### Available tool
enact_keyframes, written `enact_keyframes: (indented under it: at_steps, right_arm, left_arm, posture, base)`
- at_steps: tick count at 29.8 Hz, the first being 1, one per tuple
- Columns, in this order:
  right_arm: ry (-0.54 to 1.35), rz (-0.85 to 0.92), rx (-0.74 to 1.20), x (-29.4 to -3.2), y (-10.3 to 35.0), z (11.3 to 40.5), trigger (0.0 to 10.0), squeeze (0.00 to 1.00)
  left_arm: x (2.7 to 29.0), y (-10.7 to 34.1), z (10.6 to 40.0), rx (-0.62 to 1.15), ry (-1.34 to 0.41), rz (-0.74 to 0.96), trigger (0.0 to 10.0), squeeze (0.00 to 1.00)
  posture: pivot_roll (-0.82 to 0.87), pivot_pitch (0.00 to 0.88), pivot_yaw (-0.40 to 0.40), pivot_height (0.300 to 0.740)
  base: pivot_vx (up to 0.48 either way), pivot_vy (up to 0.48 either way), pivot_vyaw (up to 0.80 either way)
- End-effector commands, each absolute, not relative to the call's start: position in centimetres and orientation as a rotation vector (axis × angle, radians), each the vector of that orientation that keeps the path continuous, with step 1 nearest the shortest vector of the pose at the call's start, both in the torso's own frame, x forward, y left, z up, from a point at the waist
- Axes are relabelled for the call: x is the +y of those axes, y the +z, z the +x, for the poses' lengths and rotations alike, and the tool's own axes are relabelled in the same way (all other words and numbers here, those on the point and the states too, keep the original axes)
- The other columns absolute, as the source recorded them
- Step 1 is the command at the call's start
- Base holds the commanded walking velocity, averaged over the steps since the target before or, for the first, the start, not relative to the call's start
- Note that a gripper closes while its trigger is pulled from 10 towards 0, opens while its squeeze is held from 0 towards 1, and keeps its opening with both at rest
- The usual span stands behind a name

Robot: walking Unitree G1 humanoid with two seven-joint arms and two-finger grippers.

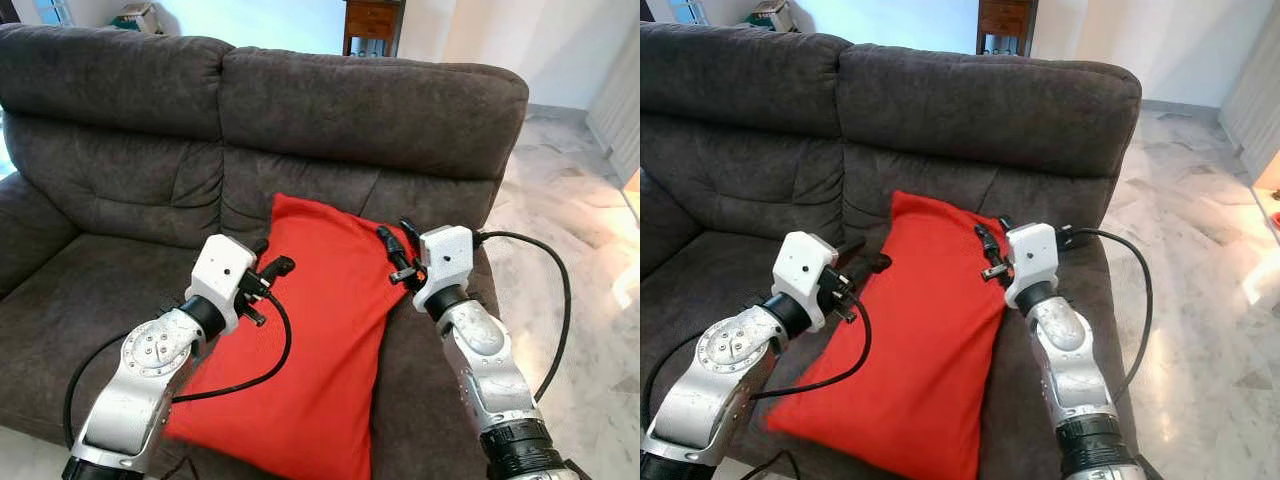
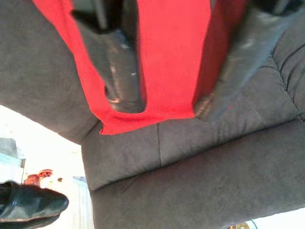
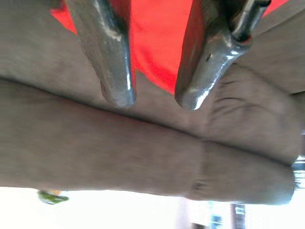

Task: Move the pillow to the sofa from floor

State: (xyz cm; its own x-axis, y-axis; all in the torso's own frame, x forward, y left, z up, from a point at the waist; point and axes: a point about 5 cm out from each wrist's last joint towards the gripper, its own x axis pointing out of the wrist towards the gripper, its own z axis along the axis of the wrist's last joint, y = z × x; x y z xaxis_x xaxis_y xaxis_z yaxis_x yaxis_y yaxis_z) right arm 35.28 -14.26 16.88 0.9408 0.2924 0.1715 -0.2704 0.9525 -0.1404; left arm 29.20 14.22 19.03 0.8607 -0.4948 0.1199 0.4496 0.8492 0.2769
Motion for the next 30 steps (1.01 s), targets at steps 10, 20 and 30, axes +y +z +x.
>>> enact_keyframes:
  at_steps: [10, 20, 30]
  right_arm:
    - [-0.289, 0.013, 0.348, -26.3, 2.7, 28.2, 10.0, 0.00]
    - [-0.515, -0.014, 0.761, -29.8, -5.2, 17.2, 10.0, 0.00]
    - [-0.510, 0.056, 0.886, -28.2, -7.8, 13.5, 10.0, 0.00]
  left_arm:
    - [21.1, 5.2, 27.1, 0.299, -0.245, 0.248, 10.0, 0.00]
    - [23.4, -1.3, 23.3, 0.542, -0.165, 0.300, 10.0, 0.00]
    - [23.1, -5.5, 20.2, 0.736, -0.128, 0.266, 10.0, 0.00]
  posture:
    - [0.01, 0.063, 0.022, 0.740]
    - [-0.01, 0.000, 0.060, 0.740]
    - [-0.05, 0.000, 0.072, 0.740]
  base:
    - [0.000, 0.000, 0.00]
    - [0.000, 0.000, 0.00]
    - [0.000, 0.000, 0.00]
